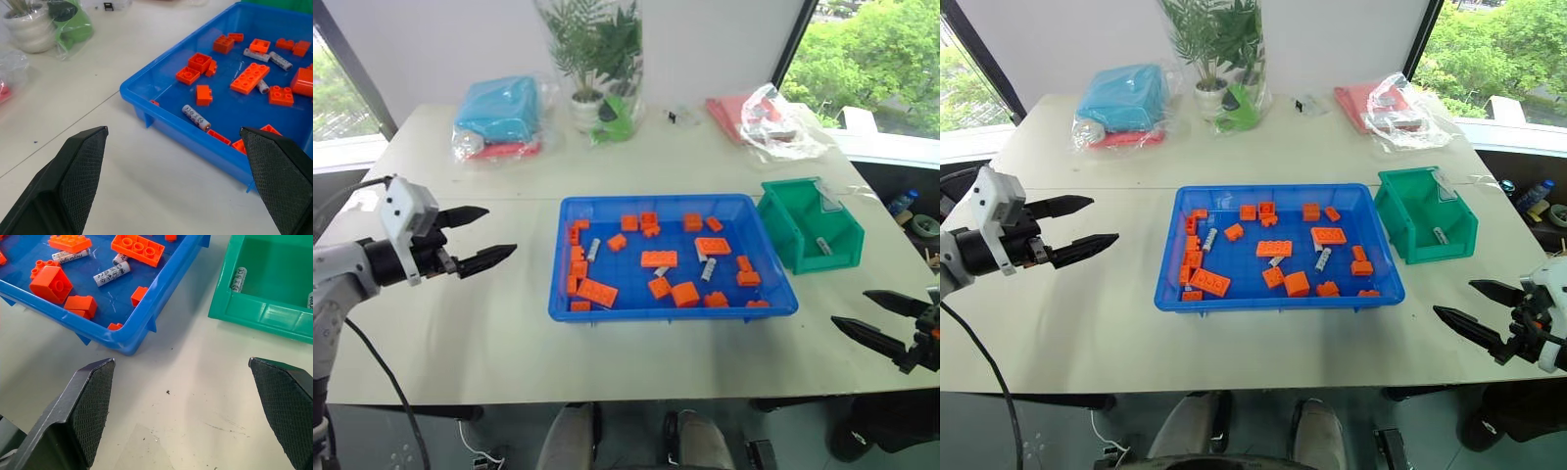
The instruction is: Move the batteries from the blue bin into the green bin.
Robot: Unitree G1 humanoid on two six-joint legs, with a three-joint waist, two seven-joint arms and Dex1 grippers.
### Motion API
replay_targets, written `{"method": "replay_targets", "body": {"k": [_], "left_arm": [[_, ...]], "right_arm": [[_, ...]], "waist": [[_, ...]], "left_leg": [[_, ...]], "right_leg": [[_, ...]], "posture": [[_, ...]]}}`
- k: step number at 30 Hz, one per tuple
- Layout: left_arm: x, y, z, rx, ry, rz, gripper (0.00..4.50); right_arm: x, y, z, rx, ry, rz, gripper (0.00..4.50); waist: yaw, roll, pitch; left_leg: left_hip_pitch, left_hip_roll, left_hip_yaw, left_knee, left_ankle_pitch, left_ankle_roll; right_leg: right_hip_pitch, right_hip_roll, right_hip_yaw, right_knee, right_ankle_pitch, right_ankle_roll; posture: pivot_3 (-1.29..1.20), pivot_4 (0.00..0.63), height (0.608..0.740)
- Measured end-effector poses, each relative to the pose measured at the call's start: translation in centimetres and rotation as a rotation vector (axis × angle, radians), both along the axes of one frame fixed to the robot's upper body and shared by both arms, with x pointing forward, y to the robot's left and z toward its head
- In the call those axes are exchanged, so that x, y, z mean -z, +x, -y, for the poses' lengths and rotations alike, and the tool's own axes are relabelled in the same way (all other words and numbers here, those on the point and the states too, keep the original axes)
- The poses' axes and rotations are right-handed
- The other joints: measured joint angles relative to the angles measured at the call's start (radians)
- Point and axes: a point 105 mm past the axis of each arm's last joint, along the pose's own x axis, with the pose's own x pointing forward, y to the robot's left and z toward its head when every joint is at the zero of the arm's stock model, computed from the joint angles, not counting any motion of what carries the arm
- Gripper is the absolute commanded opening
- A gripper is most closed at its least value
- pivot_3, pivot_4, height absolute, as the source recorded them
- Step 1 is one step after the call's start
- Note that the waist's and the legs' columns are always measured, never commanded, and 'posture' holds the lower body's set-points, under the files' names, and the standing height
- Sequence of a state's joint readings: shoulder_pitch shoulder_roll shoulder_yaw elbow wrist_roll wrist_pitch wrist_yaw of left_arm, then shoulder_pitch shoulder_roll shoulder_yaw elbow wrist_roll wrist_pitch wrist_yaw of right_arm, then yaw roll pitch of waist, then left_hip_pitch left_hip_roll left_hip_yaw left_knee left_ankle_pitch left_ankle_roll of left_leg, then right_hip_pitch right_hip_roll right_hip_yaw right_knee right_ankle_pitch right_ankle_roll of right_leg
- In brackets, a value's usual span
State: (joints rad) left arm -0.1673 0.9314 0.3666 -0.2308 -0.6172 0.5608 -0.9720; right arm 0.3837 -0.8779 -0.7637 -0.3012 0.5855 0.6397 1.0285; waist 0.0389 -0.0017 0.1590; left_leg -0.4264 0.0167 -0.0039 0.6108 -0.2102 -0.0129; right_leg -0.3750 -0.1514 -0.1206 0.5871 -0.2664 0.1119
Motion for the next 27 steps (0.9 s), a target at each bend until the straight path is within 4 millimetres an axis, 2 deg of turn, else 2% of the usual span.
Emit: {"method": "replay_targets", "body": {"k": [15, 22, 25, 27], "left_arm": [[0.2, -0.2, 0.1, 0.001, 0.002, -0.005, 4.5], [1.4, -1.0, 0.5, 0.01, -0.011, -0.069, 4.5], [1.2, -1.0, 0.6, 0.013, -0.012, -0.06, 4.5], [0.7, -1.0, 1.0, 0.035, -0.02, -0.046, 4.5]], "right_arm": [[-1.0, 1.6, 0.0, -0.016, 0.007, 0.046, 4.48], [-1.5, 2.0, -0.2, -0.043, -0.007, 0.043, 4.48], [-2.4, 3.1, -0.8, -0.09, -0.042, 0.065, 4.48], [-3.6, 4.5, -2.2, -0.166, -0.076, 0.102, 4.48]], "waist": [[0.001, 0.0, 0.0], [0.002, -0.001, -0.001], [-0.002, 0.001, 0.001], [-0.005, 0.002, 0.001]], "left_leg": [[0.001, 0.0, 0.005, -0.001, -0.001, 0.0], [0.001, 0.0, 0.005, 0.0, -0.001, 0.0], [0.001, 0.0, 0.005, 0.001, -0.001, 0.0], [0.001, 0.0, 0.005, 0.001, -0.001, 0.0]], "right_leg": [[0.001, 0.0, -0.003, -0.005, 0.004, 0.002], [0.001, 0.0, -0.003, -0.005, 0.005, 0.002], [0.001, -0.001, -0.003, -0.005, 0.005, 0.002], [0.0, -0.001, -0.003, -0.007, 0.007, -0.001]], "posture": [[0.0, 0.15, 0.672], [0.0, 0.15, 0.672], [0.0, 0.15, 0.672], [0.0, 0.15, 0.672]]}}
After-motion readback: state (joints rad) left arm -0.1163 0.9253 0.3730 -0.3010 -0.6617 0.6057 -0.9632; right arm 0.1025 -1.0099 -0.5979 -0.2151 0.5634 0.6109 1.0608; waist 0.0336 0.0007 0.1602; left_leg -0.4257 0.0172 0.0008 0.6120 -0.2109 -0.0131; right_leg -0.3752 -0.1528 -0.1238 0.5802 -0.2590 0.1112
